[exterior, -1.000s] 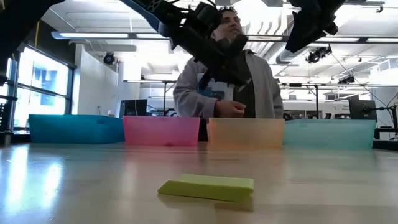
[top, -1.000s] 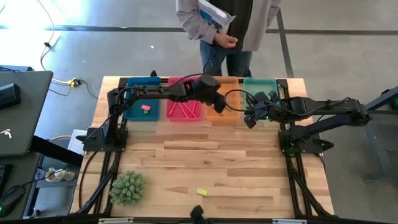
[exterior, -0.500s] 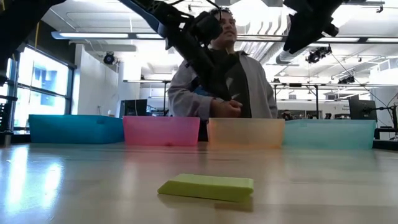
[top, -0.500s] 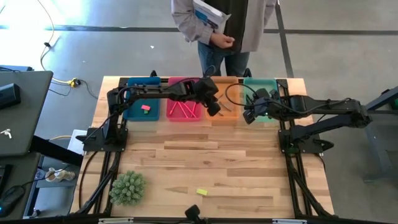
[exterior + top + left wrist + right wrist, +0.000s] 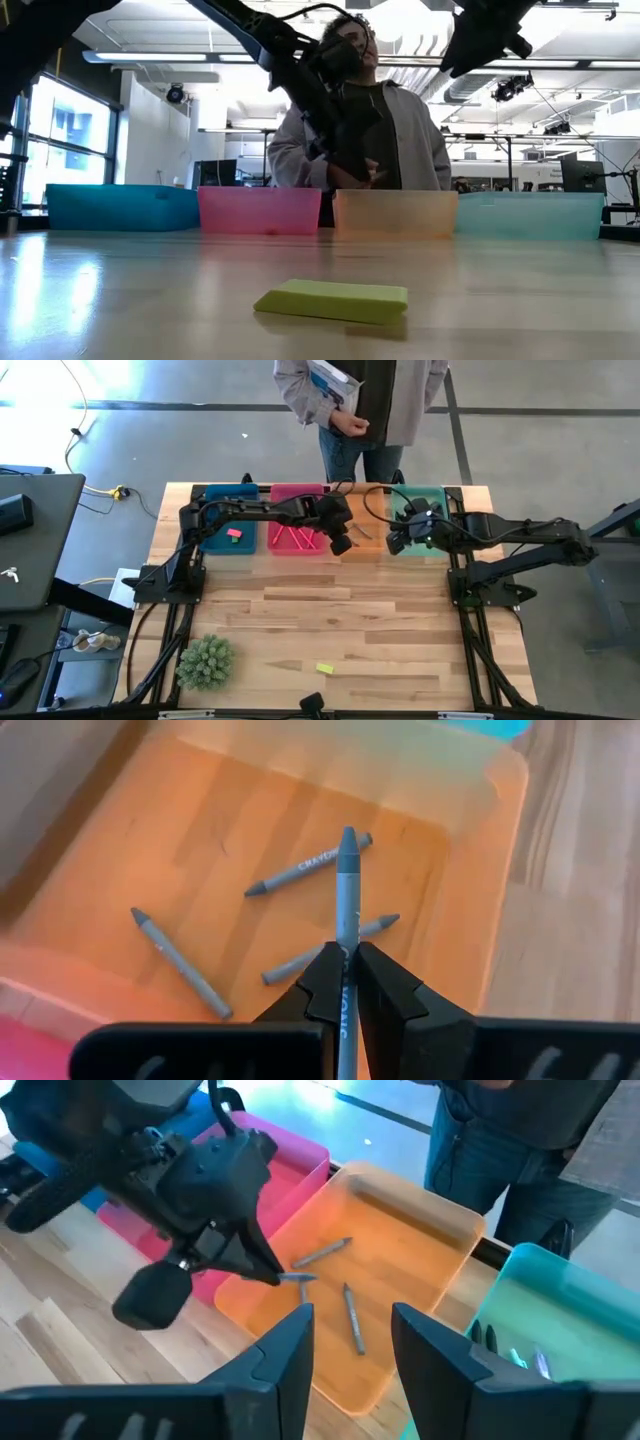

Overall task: Sort crayons/erasers/pens/pencils in bins
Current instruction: Put the gray crayon into the orange bin, then put the light green eraser into the blue bin

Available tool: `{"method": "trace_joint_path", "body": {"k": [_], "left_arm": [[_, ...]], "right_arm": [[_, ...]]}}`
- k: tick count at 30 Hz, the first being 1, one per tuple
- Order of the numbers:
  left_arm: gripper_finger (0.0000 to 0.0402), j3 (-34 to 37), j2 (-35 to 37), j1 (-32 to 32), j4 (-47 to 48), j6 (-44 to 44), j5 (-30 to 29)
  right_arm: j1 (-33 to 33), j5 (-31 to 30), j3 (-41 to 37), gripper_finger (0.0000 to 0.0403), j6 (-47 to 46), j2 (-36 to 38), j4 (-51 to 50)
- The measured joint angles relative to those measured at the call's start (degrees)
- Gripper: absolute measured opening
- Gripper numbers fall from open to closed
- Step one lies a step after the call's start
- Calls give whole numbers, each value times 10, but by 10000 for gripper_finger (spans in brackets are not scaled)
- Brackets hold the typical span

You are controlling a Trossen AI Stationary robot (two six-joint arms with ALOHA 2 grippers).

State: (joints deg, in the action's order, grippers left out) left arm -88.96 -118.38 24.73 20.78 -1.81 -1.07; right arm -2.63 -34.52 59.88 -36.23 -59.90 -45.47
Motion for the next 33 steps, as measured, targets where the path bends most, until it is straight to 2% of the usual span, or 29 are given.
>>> {"method": "trace_joint_path", "body": {"k": [16, 30, 33], "left_arm": [[12, 1, -17, -2, 9, 0, 30], [109, 0, -17, 0, 9, -5, 24], [125, -23, -17, 5, 44, -5, 20]], "right_arm": [[2, 6, 0, 128, -22, -85, 11], [41, 16, 0, 128, -45, -92, 12], [48, 16, 0, 128, -44, -92, 12]]}}
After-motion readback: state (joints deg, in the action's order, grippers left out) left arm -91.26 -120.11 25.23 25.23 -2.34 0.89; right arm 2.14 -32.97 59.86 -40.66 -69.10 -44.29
